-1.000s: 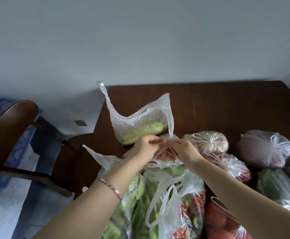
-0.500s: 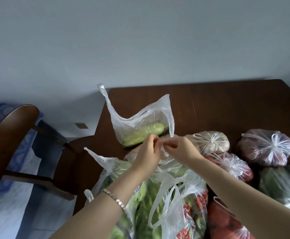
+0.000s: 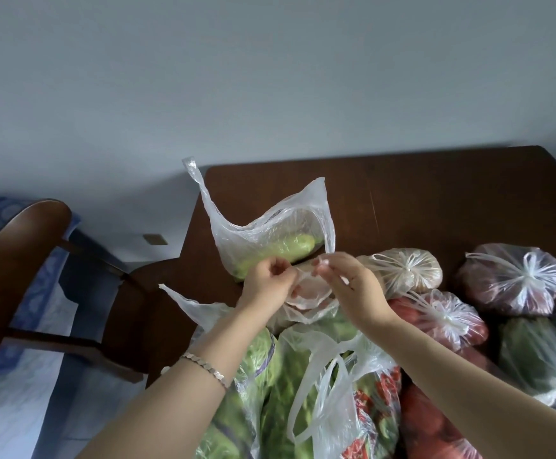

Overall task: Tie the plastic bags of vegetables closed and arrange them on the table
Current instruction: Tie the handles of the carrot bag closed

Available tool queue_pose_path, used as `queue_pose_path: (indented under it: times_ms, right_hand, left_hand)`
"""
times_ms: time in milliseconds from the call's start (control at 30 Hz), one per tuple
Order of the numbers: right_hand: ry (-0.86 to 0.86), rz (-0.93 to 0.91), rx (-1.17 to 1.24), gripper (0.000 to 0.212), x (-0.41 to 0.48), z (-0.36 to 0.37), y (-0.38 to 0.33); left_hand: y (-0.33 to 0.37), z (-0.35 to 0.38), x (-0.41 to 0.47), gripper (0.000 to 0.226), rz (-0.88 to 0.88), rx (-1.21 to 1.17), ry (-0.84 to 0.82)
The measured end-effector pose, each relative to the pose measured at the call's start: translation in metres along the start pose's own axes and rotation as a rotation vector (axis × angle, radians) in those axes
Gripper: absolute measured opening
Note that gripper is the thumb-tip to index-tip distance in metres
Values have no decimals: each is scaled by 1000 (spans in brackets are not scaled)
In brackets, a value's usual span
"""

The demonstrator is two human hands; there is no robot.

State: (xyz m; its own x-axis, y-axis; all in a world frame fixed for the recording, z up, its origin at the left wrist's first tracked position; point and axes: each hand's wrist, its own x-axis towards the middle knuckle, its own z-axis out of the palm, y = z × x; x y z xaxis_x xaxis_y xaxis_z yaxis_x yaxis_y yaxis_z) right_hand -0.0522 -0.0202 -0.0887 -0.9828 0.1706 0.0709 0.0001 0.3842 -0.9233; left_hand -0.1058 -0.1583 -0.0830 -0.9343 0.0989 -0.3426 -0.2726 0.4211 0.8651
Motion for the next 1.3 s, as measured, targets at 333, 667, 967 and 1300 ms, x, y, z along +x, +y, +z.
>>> queue_pose_path:
  times_ms: [333, 667, 967, 1300]
  right_hand:
    - [174, 677, 646, 36, 30, -1, 47]
    - [170, 621, 207, 35, 29, 7, 70]
    - [-91, 199, 399, 25, 47, 10, -11]
    - [-269, 257, 3, 17, 28, 43, 46]
  left_hand:
    - [-37, -7, 62, 30, -648, -952, 429]
    - [-49, -21, 72, 35, -459, -388, 196]
    - [-9, 2, 21, 50, 40, 15, -419]
    - [-17, 6, 20, 62, -74, -166, -186]
